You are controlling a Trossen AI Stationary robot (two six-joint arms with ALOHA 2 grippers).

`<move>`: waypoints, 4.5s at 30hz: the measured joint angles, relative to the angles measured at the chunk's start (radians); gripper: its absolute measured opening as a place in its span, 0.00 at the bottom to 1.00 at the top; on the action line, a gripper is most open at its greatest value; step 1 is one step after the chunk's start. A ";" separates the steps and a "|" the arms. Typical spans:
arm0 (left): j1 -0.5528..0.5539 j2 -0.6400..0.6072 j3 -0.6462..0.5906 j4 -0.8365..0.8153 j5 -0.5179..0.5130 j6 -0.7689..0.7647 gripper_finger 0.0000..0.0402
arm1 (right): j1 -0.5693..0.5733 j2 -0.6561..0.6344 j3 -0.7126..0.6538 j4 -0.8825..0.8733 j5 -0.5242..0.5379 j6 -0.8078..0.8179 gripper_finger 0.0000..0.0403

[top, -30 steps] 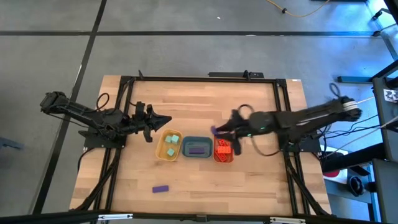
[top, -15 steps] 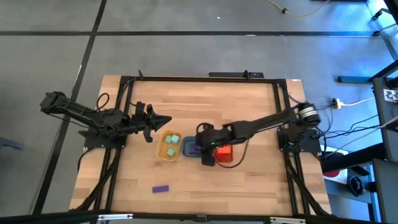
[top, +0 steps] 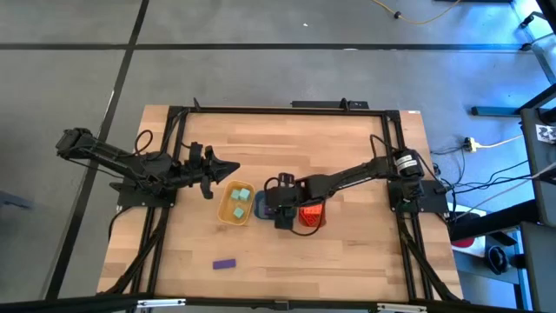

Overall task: Sort & place blocks by color
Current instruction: Put the top violet block into the blue bin, then put the violet block into the blue bin

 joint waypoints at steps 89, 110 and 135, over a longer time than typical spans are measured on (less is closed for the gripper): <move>0.000 0.000 0.000 0.000 0.066 0.158 0.00 | 0.058 -1.072 -0.647 0.741 0.061 0.190 0.63; 0.000 0.000 0.000 0.000 0.066 0.158 0.00 | 0.058 -1.072 -0.647 0.585 -0.010 0.189 0.01; 0.000 0.000 0.000 0.000 0.024 0.236 0.45 | 0.058 -1.072 -0.647 0.585 -0.010 0.190 0.00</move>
